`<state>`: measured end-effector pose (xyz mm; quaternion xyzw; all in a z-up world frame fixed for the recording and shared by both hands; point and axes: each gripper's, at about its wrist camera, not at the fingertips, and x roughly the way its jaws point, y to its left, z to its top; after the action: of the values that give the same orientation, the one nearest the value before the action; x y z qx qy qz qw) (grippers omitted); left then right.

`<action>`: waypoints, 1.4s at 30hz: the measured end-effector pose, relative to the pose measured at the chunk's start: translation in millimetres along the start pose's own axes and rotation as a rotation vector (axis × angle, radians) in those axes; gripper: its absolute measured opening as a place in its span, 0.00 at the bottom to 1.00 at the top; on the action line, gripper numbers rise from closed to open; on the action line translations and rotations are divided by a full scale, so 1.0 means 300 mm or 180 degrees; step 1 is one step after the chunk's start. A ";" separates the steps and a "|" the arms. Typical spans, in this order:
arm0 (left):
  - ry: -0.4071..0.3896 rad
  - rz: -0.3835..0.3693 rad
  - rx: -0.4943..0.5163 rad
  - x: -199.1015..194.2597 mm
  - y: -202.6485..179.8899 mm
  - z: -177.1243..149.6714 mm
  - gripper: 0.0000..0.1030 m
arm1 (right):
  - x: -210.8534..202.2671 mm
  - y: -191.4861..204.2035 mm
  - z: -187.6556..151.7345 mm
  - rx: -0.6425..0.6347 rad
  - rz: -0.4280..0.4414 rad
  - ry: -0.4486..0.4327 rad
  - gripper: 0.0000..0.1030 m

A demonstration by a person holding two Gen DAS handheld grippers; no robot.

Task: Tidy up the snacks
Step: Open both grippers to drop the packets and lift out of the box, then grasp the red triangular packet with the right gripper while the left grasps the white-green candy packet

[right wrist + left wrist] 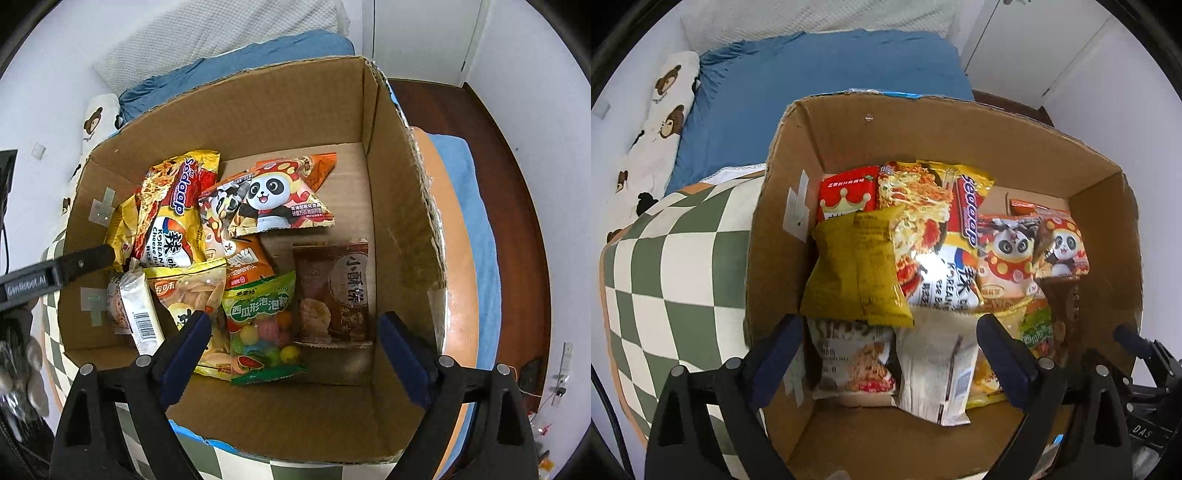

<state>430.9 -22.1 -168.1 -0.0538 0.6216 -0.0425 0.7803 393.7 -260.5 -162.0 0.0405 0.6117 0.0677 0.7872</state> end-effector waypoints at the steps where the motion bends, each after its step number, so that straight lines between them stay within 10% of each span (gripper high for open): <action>1: -0.0030 0.0008 -0.0001 -0.007 -0.003 -0.010 0.94 | -0.004 0.003 -0.004 -0.0010 -0.0005 -0.0018 0.91; 42: -0.1896 0.0158 0.0353 -0.696 -0.178 -0.626 0.94 | -0.703 0.115 -0.518 -0.0313 0.0076 -0.1599 0.91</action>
<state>201.2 -53.1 -0.9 -0.0060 0.3633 -0.0396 0.9308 190.1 -262.4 6.4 0.0250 0.3923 0.0945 0.9146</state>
